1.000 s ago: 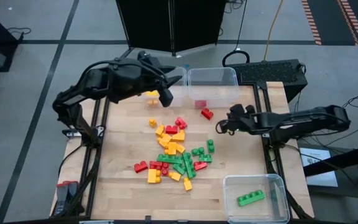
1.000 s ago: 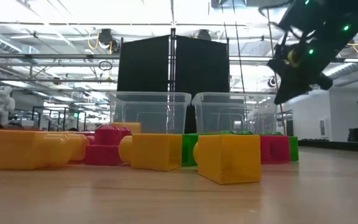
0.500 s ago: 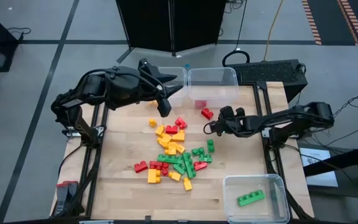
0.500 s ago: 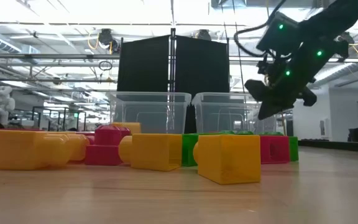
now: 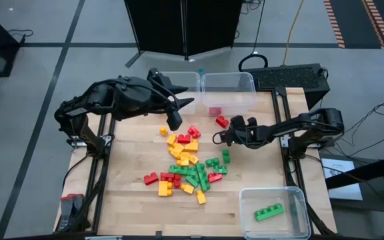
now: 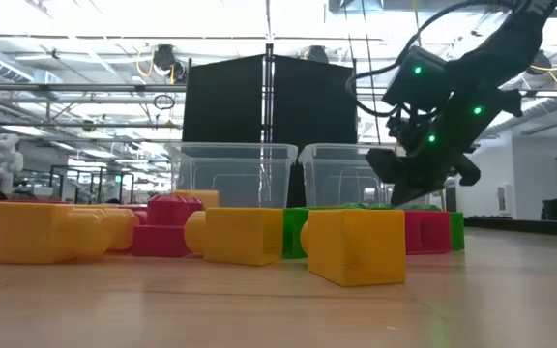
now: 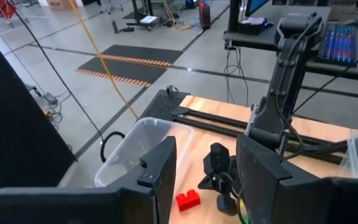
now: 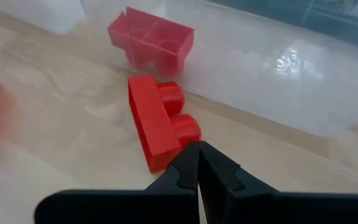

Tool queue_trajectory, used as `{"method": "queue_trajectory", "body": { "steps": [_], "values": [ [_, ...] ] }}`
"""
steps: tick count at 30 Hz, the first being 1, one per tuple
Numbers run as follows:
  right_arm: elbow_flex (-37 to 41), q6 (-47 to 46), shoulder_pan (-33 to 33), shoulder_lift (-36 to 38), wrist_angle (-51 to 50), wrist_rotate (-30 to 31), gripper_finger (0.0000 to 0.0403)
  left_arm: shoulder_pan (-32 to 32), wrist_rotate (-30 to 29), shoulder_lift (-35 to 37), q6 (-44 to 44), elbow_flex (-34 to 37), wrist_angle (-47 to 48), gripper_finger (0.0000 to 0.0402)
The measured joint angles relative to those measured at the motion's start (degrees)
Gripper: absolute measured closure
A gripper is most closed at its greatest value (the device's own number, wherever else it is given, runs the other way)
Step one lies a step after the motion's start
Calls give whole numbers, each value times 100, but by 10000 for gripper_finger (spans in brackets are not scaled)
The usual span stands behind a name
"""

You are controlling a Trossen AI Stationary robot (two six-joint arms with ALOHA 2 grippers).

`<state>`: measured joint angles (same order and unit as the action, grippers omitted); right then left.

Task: Sort blocks
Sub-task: Put the red game piece into the top right transparent bin

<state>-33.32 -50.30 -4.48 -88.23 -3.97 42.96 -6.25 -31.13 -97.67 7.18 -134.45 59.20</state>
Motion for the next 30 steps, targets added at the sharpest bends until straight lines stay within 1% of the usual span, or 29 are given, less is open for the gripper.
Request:
{"method": "queue_trajectory", "body": {
  "steps": [6,11,16,18,19,20,22,24,27,29,30],
  "values": [
    [-2,98,-160,-104,389,-149,403,-27,-56,0,2,0,82,263],
    [-6,335,-227,-243,696,-541,403,-27,-59,0,48,0,146,263],
    [-26,347,-221,-434,857,-737,403,-27,-61,0,150,0,222,263],
    [-23,470,-184,-445,943,-937,403,-49,-62,0,155,0,250,263],
    [-22,618,-144,-445,1025,-1132,403,-63,-62,0,153,0,258,263],
    [-17,793,-97,-433,1073,-1502,403,-79,-63,0,153,0,262,263],
    [28,1134,-4,-446,1097,-2007,403,-114,-64,0,153,0,266,263],
    [-60,1349,57,-401,1306,-2364,403,-153,-62,0,153,0,268,263],
    [-170,1631,224,-379,1216,-2981,403,-218,-64,0,155,0,284,263],
    [-285,1652,392,-329,1186,-3032,403,-263,-63,0,154,0,295,263],
    [-353,1656,460,-227,1193,-2950,403,-286,-64,0,155,0,302,263]
  ]
}}
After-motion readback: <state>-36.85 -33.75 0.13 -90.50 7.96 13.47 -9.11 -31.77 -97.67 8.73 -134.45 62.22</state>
